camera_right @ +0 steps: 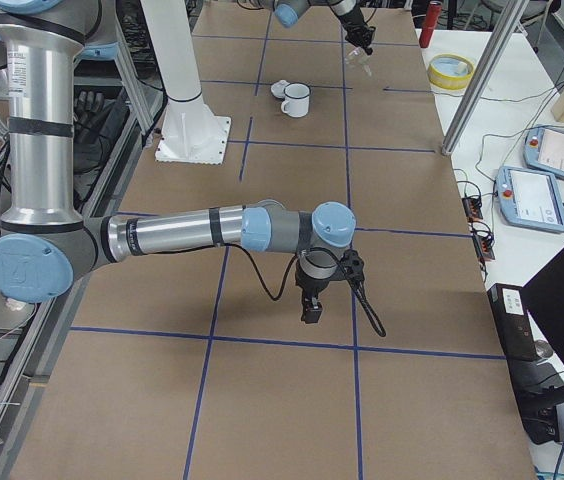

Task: Remove funnel from cup
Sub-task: 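Carry the funnel farther from the robot and set it down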

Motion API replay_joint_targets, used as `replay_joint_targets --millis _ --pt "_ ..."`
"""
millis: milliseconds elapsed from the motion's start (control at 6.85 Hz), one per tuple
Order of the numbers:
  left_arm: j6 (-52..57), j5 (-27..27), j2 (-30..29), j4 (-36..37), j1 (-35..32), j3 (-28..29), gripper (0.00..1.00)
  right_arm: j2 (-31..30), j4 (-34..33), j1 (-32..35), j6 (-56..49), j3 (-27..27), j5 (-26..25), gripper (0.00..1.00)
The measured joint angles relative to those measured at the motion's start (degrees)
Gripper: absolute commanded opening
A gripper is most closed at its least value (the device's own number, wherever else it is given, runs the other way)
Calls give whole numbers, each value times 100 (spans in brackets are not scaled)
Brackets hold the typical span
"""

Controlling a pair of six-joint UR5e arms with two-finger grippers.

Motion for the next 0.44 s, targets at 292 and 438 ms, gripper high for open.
replay_joint_targets --millis 292,438 --pt "-1103 913 -28 -1717 29 1391 0 0 0 0 0 0 0 100" --pt "-1416 1269 -125 -2289 101 2001 0 0 0 0 0 0 0 100"
